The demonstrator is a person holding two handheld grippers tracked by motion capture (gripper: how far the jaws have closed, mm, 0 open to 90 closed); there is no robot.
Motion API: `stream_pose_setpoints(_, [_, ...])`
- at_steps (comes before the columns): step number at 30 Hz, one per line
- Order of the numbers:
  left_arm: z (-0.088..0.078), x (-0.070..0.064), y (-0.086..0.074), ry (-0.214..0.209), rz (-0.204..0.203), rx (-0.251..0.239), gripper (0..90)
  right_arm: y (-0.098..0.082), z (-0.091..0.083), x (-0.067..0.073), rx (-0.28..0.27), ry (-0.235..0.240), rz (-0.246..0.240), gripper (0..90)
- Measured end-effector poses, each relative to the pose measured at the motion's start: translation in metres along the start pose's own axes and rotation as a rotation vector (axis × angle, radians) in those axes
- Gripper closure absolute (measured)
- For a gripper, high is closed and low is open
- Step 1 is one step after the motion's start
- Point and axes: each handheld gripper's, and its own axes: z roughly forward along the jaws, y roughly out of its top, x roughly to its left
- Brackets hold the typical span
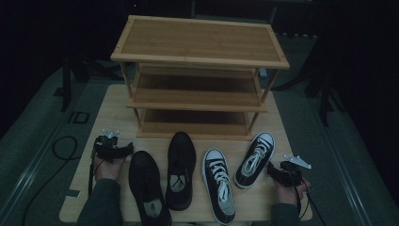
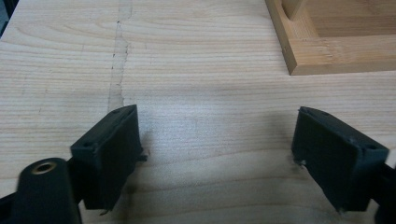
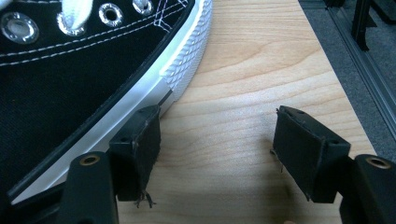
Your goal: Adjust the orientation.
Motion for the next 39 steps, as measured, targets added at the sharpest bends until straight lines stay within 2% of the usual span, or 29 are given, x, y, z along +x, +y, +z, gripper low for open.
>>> stream_pose_setpoints(1, [-0.001, 0.000, 0.000, 0.001, 0.001, 0.003, 21.7, 0.000, 0.000, 0.000, 0.000, 0.000, 0.001, 31.8])
stream_pose_setpoints(13, [-0.009, 0.003, 0.002, -0.021, 0.015, 0.037, 42.6, 0.000, 0.000, 0.000, 0.000, 0.000, 0.000, 31.8])
stream_pose_setpoints(22, [-0.012, 0.004, 0.003, -0.042, 0.014, 0.061, 45.5, 0.000, 0.000, 0.000, 0.000, -0.002, 0.002, 31.7])
stream_pose_setpoints(31, [-0.022, 0.003, 0.008, -0.058, 0.024, 0.042, 46.3, 0.000, 0.000, 0.000, 0.000, -0.002, 0.003, 31.7])
stream_pose_setpoints(38, [-0.036, 0.002, 0.014, -0.106, 0.036, 0.031, 51.6, 0.000, 0.000, 0.000, 0.000, -0.002, 0.003, 31.7])
stream_pose_setpoints(39, [-0.040, 0.002, 0.016, -0.123, 0.035, 0.028, 52.2, 0.000, 0.000, 0.000, 0.000, -0.002, 0.003, 31.7])
